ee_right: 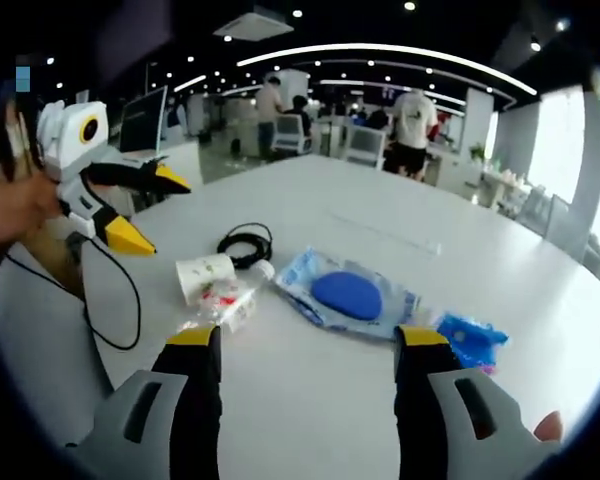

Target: Arrange the tabletop items into an orderly group along one side of the table until the central work area is clear of visible clutter.

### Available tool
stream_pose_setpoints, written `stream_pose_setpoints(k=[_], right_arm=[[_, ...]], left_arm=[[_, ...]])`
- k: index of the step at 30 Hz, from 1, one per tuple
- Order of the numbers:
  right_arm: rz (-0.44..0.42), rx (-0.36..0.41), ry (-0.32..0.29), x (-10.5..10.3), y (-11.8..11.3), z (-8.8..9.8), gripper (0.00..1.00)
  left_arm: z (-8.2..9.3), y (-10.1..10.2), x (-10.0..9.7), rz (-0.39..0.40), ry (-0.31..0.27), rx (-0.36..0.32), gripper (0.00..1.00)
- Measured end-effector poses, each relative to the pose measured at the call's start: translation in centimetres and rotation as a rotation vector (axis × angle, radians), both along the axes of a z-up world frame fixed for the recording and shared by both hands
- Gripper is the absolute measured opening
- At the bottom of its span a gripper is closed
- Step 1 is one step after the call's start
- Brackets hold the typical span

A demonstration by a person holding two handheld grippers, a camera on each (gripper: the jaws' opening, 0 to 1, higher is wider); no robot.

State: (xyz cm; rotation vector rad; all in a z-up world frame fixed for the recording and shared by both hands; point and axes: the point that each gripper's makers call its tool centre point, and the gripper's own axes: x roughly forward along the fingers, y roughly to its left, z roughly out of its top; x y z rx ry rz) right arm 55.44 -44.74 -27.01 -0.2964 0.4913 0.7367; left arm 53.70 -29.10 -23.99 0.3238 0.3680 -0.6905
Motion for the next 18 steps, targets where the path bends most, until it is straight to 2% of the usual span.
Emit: stream_pose_setpoints(k=[9,14,18], right_arm=[[0.050,-0.010,0.029,-3.6,1.2,-1.1,0.72],[0.072,-0.018,0.046,-5.2,1.9,-1.6,0.72],[0.091,-0.025,0.047,-6.3,2.6,-1.6,0.72]], left_arm=[[-0.7,1.2,-3.5,0.049,0.045,-0.024,0.63],[-1.4,2.1,-5.7,0.083,0.098,-0.045,0.66],[-1.3,2.7,-7.0,0.103,0.112,-0.075,0.68]])
